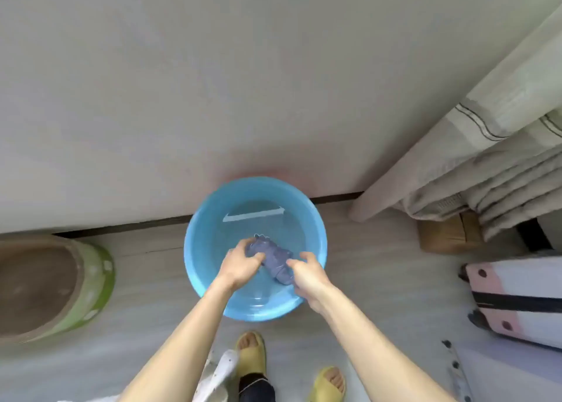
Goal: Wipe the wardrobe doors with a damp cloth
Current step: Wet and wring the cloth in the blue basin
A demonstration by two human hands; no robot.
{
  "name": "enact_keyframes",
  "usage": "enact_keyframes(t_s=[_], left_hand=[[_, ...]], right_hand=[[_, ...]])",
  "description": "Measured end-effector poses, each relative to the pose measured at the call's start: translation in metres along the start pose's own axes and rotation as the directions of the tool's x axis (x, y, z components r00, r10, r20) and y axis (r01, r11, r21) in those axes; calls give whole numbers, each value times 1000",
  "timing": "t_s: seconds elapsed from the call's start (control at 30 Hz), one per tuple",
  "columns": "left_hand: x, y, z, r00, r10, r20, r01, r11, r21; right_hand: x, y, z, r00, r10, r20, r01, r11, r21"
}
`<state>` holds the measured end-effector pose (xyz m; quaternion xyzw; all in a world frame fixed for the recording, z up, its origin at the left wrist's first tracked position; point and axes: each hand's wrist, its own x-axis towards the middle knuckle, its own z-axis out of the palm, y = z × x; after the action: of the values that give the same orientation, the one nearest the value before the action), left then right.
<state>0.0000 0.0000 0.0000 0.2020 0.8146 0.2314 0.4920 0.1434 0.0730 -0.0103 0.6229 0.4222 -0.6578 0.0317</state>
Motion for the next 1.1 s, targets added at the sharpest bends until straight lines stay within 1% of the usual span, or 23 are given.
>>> enact_keyframes(t_s=[0.03, 0.07, 0.2, 0.27, 0.33, 0.4, 0.47, 0.53, 0.57, 0.6, 0.63, 0.67, 0.73, 0.8, 0.87, 0.9, 0.93, 0.97, 1.03, 1.07, 1.1], left_hand=[[6, -2, 2, 1000, -6, -10, 6, 1000, -12], [19, -8, 2, 1000, -17, -6, 17, 1000, -17], [58, -33, 2, 993, -93, 67, 98, 993, -71], [73, -38, 0, 995, -49, 88, 52, 998, -32], [86, -40, -5, 995, -23, 95, 21, 1000, 17], [94, -42, -13, 996, -16, 82, 5, 993, 122], [98, -44, -25, 996, -35, 83, 15, 974, 226], [96, -41, -33, 990, -85, 114, 55, 968, 247], [95, -39, -36, 984, -120, 129, 82, 959, 270], [94, -35, -38, 978, -150, 145, 100, 946, 309], [92, -32, -38, 970, -184, 158, 119, 928, 352], [93, -29, -39, 962, -214, 169, 136, 913, 385], [97, -28, -35, 955, -236, 181, 150, 908, 392], [101, -31, -30, 972, -175, 156, 118, 939, 323], [104, -34, -23, 991, -91, 96, 71, 978, 194], [105, -34, -18, 994, -82, 77, 72, 991, 116], [106, -32, -13, 992, -99, 74, 98, 995, 22], [108, -30, -9, 987, -135, 82, 142, 987, -81], [111, -24, -3, 970, -219, 109, 241, 932, -271], [111, -20, -2, 962, -248, 117, 273, 901, -337], [113, -19, -3, 956, -264, 125, 292, 872, -393]], right_hand=[[6, 0, 8, 1000, 1, -27, 0, 999, 38], [19, 2, 19, 998, 19, -61, -17, 999, 33], [49, 9, 53, 981, 88, -174, -84, 996, 31], [62, 11, 63, 969, 43, -241, -59, 997, -58], [68, 8, 66, 967, -6, -253, -42, 983, -181], [66, 3, 62, 961, -88, -263, 9, 958, -285], [62, -6, 53, 941, -203, -271, 64, 894, -444], [58, -16, 45, 922, -296, -248, 70, 760, -647], [58, -22, 44, 909, -340, -241, 67, 689, -721], [59, -26, 44, 886, -394, -244, 73, 639, -766], [62, -27, 46, 863, -442, -243, 98, 619, -779], [69, -28, 48, 845, -484, -229, 144, 618, -773], [84, -26, 49, 855, -485, -183, 229, 671, -706], [94, -24, 48, 881, -437, -182, 244, 749, -616], [100, -22, 49, 866, -430, -256, 237, 803, -546], [101, -21, 50, 860, -416, -295, 232, 834, -501], [102, -21, 54, 869, -385, -311, 220, 864, -452], [103, -22, 60, 894, -331, -300, 195, 893, -405], [99, -29, 72, 950, -188, -249, 113, 951, -286], [93, -33, 78, 963, -135, -233, 83, 972, -222], [85, -37, 83, 965, -118, -233, 83, 984, -157]])
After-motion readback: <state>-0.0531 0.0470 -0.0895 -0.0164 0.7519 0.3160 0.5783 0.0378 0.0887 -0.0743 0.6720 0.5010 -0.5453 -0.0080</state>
